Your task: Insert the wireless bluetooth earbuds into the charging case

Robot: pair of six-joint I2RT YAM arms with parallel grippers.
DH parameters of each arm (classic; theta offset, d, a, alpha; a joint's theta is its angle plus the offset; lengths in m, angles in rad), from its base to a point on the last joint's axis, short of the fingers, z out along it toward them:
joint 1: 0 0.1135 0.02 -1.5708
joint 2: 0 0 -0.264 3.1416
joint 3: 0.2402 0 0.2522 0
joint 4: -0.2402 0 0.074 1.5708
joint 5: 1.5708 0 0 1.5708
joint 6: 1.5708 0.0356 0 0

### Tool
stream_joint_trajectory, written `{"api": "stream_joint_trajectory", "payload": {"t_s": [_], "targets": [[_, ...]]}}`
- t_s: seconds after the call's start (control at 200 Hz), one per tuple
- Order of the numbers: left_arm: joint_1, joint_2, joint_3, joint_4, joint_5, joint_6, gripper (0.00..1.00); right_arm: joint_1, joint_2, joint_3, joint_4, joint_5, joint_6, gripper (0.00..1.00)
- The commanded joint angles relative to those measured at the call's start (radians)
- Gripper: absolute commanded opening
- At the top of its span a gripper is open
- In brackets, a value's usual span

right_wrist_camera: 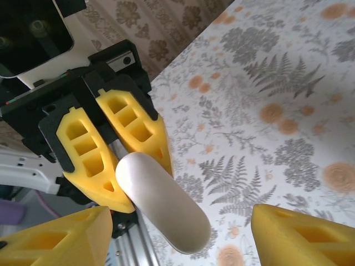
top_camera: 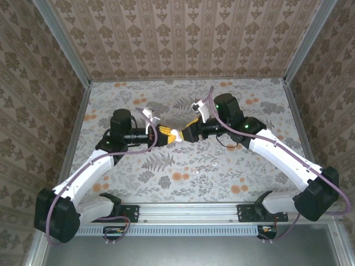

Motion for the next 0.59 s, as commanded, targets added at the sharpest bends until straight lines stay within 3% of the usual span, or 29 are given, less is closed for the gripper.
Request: {"api": "stream_joint_trajectory", "payload": {"t_s": [0.0,0.59], "targets": [[0.008,-0.013,-0.033,0.092,-0.007,0.003,0.00,-0.001,0.007,-0.015,0.069,-0.097,0.040,0.68],[0.008,0.017,-0.034,0.253,0.115,-0.069,0.00,-0.036,0.052,-0.011,0.037,-0.064,-0.022,0.67]]}}
